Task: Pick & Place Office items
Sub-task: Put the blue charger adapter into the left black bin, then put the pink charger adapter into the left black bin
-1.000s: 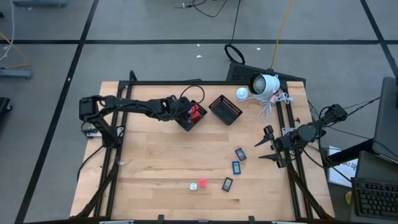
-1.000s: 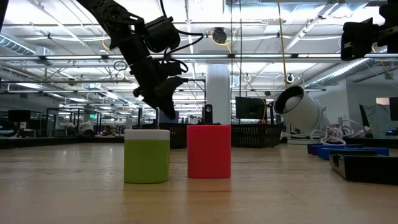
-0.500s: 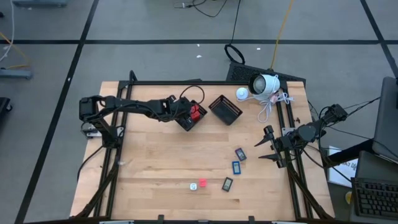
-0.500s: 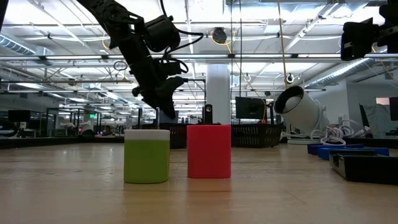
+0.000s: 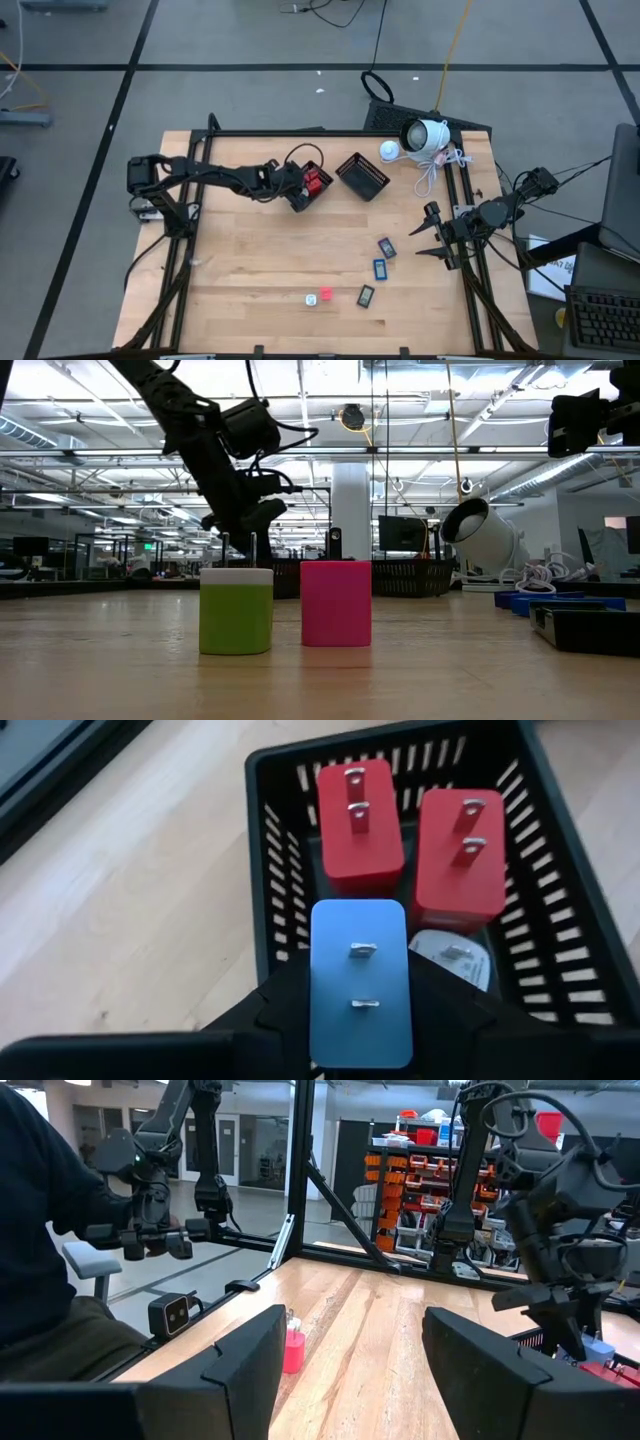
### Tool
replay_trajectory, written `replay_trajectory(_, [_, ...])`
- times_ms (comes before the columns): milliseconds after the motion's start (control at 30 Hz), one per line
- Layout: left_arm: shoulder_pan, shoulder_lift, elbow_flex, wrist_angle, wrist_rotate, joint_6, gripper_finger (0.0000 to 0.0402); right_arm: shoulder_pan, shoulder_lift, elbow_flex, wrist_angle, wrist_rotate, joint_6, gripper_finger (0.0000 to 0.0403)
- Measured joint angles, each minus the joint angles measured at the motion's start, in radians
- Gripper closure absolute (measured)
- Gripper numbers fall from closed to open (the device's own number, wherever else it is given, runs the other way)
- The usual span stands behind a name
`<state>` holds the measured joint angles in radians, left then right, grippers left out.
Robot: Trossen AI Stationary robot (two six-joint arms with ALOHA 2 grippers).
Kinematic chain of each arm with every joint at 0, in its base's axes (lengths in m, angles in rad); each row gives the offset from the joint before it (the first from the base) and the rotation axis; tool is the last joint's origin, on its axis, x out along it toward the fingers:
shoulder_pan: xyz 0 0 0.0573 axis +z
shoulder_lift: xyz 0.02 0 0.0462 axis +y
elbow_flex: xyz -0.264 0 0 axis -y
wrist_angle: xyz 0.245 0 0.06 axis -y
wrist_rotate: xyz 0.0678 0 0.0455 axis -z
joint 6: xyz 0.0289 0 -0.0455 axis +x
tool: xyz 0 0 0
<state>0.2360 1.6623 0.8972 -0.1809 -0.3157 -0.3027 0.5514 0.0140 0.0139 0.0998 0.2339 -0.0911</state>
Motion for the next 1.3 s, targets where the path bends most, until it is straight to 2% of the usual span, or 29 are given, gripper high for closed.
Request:
replay_trajectory(333, [0.000,0.000,-0.014,0.035,0.000,0.009,0.0274,0.000,0.000,0.000,0.000,0.000,0.000,0.0179])
replay_trajectory(567, [0.000,0.000,-0.014,0.057,0.000,0.037,0.0200,0.000,0.000,0.000,0.000,0.000,0.000,0.0179])
replay_trajectory(733, [0.000,-0.021,-0.007,0.052,0.000,0.079,0.0162,0.000,0.000,0.000,0.000,0.000,0.000,0.0179])
replay_trajectory(1033, [-0.002,-0.182,-0.006,0.048,0.000,0.115,0.0128,0.000,0.000,0.000,0.000,0.000,0.000,0.0179])
replay_trajectory(1300, [-0.069,-0.368,-0.005,0.017,0.063,0.146,0.0135,0.000,0.000,0.000,0.000,0.000,0.000,0.0179])
